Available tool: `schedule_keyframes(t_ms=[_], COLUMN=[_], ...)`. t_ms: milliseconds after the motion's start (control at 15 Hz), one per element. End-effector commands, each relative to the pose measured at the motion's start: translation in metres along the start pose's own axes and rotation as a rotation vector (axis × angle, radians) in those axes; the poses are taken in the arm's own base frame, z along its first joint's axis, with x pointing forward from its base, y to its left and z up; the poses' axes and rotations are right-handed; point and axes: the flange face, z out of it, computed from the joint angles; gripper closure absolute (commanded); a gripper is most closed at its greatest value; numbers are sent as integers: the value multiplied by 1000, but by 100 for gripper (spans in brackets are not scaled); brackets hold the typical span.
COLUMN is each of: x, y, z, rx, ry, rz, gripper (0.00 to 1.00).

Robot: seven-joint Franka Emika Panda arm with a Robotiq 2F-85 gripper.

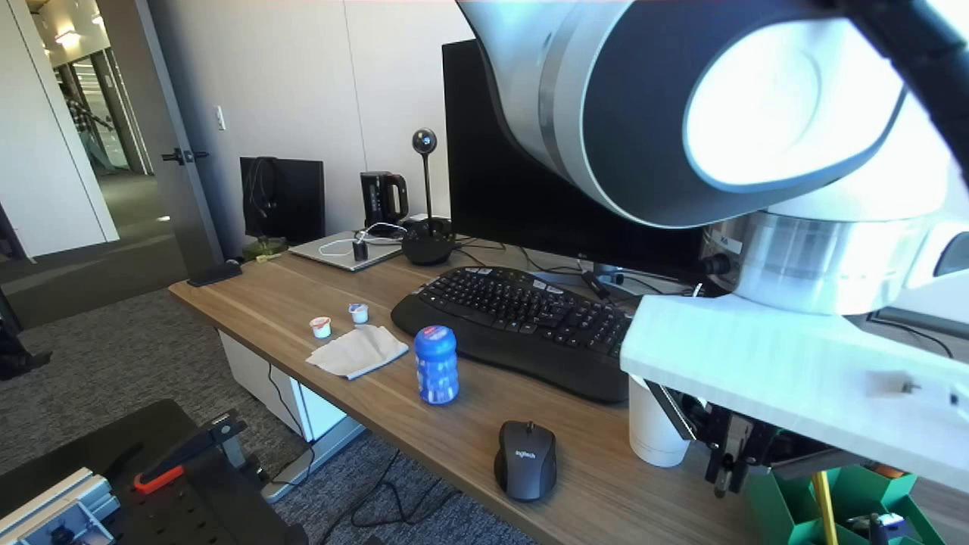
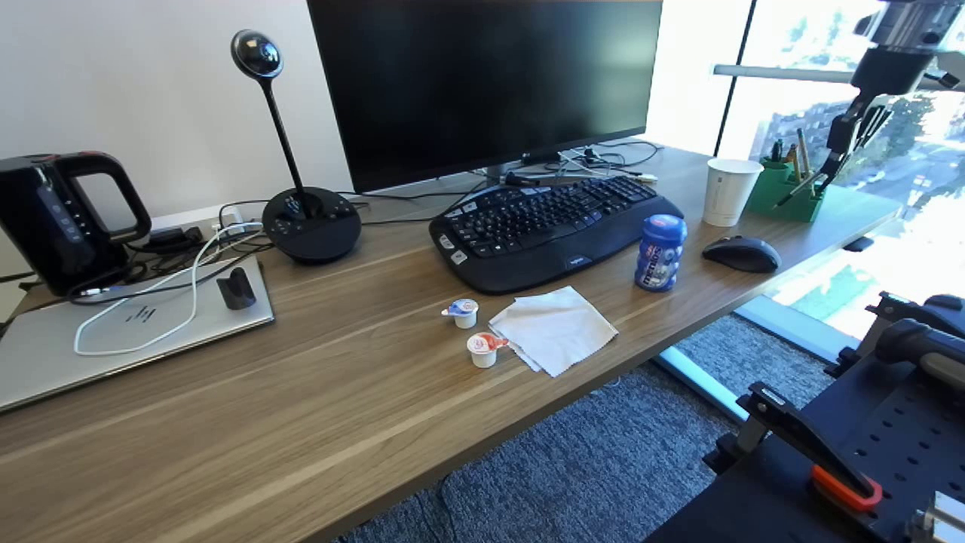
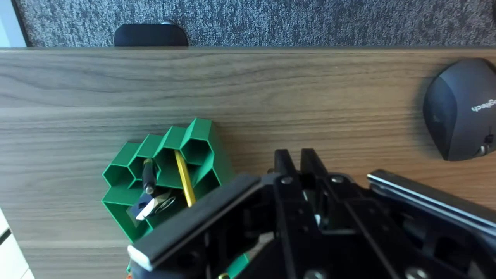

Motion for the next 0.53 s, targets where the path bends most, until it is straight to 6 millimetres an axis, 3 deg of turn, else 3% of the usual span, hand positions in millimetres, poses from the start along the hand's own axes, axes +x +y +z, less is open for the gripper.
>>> schedule_keyframes(t_ms=[0, 467], x=[4, 3], y=[7, 8], z=[6, 11], rx=[-2, -13], ry=[33, 50], rz=[-17, -37], gripper=[97, 97])
